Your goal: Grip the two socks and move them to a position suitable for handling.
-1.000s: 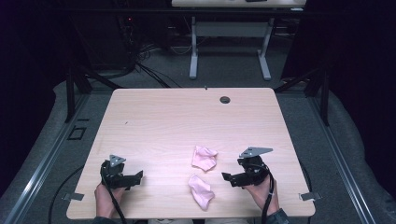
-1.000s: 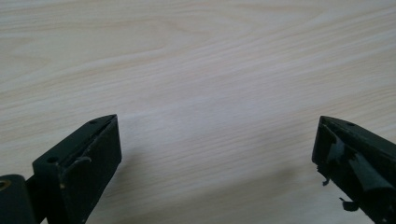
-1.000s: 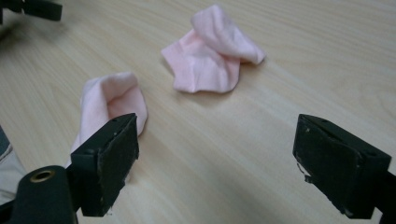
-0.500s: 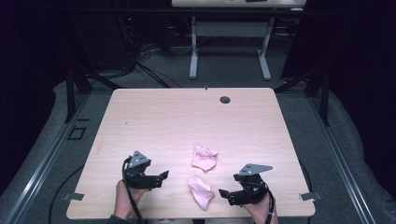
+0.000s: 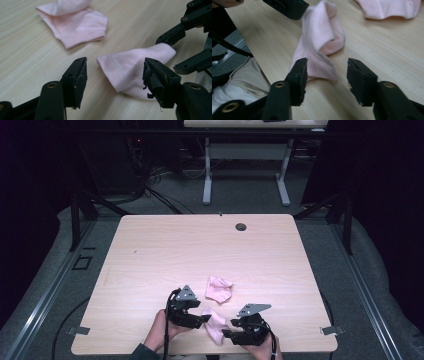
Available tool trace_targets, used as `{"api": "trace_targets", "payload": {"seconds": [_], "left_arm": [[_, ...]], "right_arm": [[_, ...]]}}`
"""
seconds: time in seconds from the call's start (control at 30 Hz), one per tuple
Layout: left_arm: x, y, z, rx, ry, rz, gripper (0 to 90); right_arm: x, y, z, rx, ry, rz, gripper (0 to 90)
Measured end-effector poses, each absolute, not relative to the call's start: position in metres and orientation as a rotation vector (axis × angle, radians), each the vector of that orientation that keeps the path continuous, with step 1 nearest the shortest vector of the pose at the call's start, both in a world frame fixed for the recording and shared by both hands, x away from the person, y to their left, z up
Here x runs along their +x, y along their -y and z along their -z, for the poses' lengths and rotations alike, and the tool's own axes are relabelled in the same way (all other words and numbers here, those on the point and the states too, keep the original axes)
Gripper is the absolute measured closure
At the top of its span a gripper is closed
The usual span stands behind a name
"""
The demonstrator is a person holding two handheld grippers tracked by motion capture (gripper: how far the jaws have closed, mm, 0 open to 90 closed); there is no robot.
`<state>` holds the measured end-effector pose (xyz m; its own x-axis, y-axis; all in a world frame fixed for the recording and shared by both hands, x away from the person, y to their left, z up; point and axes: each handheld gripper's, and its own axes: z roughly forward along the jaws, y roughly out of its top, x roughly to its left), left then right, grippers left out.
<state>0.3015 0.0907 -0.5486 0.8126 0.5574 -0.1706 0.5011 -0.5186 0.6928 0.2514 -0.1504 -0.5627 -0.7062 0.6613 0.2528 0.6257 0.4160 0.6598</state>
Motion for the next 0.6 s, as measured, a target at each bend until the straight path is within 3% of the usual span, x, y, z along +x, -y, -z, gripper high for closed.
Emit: {"api": "trace_targets", "payload": {"seconds": [0.3, 0.37, 0.6], "left_arm": [[0.298, -0.079, 0.562, 2.289, -0.718, -0.076, 77.7], [0.297, -0.079, 0.564, 2.272, -0.722, -0.082, 85.3], [0.29, -0.08, 0.55, 2.184, -0.754, -0.086, 88.0]], "right_arm": [[0.256, 0.147, 0.573, 1.194, -2.638, -1.187, 84.7], [0.256, 0.148, 0.573, 1.201, -2.627, -1.205, 86.2], [0.259, 0.165, 0.557, 1.221, -2.554, -1.182, 87.1]]}}
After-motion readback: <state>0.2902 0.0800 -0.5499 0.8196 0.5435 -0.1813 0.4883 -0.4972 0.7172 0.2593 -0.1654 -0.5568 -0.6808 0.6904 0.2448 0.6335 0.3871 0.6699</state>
